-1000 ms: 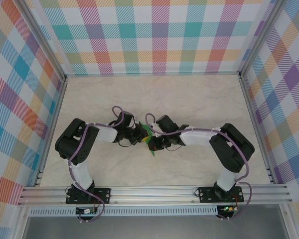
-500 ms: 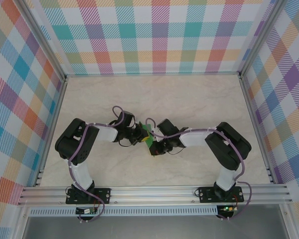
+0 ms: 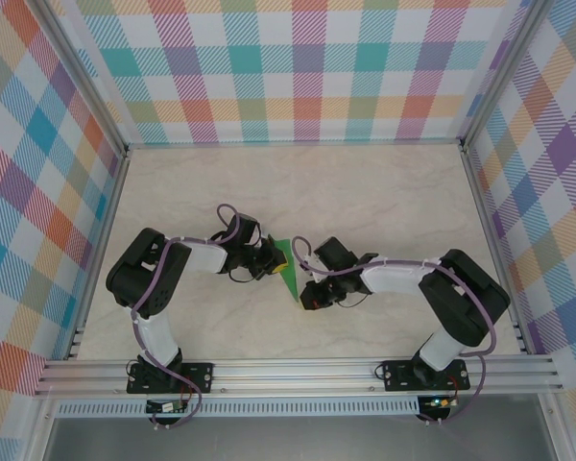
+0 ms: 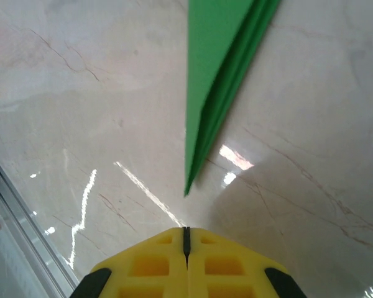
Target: Fold a paper plane with a square sheet of paper (pick it up from the middle)
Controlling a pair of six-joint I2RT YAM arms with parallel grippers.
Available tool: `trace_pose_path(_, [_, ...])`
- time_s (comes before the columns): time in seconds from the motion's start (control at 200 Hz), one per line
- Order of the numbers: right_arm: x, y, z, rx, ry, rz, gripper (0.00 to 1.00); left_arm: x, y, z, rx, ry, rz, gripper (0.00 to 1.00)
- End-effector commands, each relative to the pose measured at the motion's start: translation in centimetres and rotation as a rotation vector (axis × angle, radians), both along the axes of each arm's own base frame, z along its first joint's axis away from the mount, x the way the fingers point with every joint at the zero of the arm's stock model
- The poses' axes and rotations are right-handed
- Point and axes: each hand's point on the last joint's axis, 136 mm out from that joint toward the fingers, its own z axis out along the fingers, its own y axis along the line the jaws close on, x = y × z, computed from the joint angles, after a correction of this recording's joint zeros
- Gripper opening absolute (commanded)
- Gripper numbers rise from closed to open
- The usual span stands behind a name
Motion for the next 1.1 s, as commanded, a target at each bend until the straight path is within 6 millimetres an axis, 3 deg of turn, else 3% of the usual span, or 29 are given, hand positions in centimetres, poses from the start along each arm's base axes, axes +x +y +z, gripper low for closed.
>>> trace_pose_path(0.0, [3.0, 2.0, 2.6, 0.07, -0.08, -0.04, 0.0, -0.9, 0.7, -2.0, 0.053, 0.039, -0.006, 0.08])
trace_pose_path(0.26, [6.0, 4.2, 0.4, 0.078, -0.036, -0.105, 0.0, -0.5, -0.2, -0.6, 0.002, -0.005, -0.039, 0.1])
trace_pose_path(0.43, [5.9, 2.5, -1.9, -0.022, -0.007, -0.137, 0.0, -0.1, -0.6, 1.9, 0.0, -0.094, -0.108, 0.15])
trace_pose_path(0.585, [5.3, 1.1, -2.9, -0.074, 0.005, -0.134, 0.0, 0.7, -0.2, 4.0, 0.069, -0.189, -0.167, 0.19])
trace_pose_path(1.095, [2.4, -1.4, -2.7, -0.087, 0.055, -0.038, 0.0, 2.2, -0.2, 2.7, 0.133, -0.274, -0.239, 0.2])
